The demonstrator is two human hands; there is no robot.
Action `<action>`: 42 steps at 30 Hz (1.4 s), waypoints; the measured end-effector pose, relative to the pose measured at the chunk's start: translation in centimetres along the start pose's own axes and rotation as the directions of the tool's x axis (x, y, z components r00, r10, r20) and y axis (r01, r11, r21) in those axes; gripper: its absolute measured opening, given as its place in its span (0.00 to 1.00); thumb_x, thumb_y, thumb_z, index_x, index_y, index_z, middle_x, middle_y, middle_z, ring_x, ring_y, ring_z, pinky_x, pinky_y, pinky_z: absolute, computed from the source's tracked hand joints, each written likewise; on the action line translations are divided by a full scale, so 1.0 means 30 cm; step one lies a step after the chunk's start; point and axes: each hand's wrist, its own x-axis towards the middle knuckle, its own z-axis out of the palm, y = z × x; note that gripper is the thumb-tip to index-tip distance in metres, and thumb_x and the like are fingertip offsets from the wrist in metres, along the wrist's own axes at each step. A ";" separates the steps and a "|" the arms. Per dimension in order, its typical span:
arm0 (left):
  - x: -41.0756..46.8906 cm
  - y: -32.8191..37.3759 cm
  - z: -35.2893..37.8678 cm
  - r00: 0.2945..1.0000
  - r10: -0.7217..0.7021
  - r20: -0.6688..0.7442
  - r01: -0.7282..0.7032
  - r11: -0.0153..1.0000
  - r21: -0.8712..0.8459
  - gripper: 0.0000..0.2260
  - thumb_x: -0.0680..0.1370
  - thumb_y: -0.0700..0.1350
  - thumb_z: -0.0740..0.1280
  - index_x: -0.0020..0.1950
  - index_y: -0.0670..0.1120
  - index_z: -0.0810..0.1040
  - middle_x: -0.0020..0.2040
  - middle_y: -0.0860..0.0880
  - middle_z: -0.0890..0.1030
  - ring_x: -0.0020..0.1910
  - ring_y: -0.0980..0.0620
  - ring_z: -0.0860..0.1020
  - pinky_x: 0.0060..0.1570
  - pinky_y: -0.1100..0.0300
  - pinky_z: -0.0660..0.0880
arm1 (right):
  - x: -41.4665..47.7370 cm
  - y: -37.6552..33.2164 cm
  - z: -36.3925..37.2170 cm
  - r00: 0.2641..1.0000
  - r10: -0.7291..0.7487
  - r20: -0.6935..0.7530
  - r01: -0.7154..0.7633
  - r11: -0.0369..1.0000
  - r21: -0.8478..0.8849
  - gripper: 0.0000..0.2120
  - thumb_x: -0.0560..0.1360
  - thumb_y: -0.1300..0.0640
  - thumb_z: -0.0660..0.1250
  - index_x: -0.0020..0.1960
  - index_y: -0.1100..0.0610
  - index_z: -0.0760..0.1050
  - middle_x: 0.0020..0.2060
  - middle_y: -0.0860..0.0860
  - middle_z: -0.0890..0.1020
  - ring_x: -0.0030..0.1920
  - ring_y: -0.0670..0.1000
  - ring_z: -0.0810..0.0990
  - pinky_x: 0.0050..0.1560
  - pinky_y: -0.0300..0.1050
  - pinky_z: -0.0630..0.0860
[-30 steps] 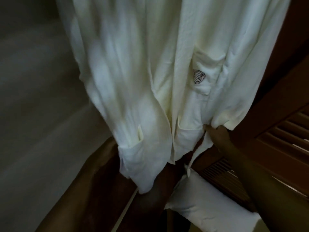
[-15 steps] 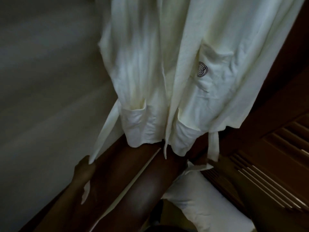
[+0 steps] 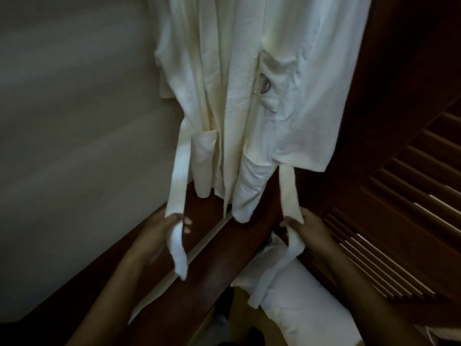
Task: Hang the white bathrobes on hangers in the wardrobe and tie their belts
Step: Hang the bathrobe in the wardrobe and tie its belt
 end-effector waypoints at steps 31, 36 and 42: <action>-0.027 0.002 0.164 0.940 0.332 -0.083 -0.331 0.943 0.025 0.10 0.81 0.37 0.67 0.56 0.52 0.77 0.50 0.54 0.83 0.51 0.54 0.82 0.56 0.55 0.81 | -0.193 -0.308 0.380 0.988 -0.152 0.034 0.153 0.988 -0.032 0.15 0.74 0.48 0.72 0.42 0.61 0.81 0.39 0.56 0.85 0.43 0.57 0.84 0.51 0.63 0.80; 0.023 -0.022 0.109 0.915 0.311 -0.257 -0.319 0.948 0.014 0.08 0.82 0.40 0.63 0.60 0.48 0.75 0.51 0.52 0.81 0.51 0.52 0.80 0.52 0.56 0.78 | -0.204 -0.317 0.433 0.982 -0.187 -0.001 0.186 0.978 0.096 0.07 0.78 0.60 0.67 0.47 0.51 0.83 0.44 0.49 0.87 0.47 0.50 0.86 0.57 0.59 0.80; 0.036 -0.042 0.075 0.898 0.435 -0.065 -0.404 0.875 0.267 0.20 0.78 0.48 0.73 0.66 0.56 0.71 0.57 0.60 0.78 0.58 0.58 0.79 0.60 0.59 0.77 | -0.197 -0.323 0.490 0.993 -0.116 0.030 0.097 0.927 0.362 0.10 0.78 0.63 0.69 0.59 0.57 0.80 0.53 0.55 0.87 0.53 0.50 0.86 0.54 0.42 0.81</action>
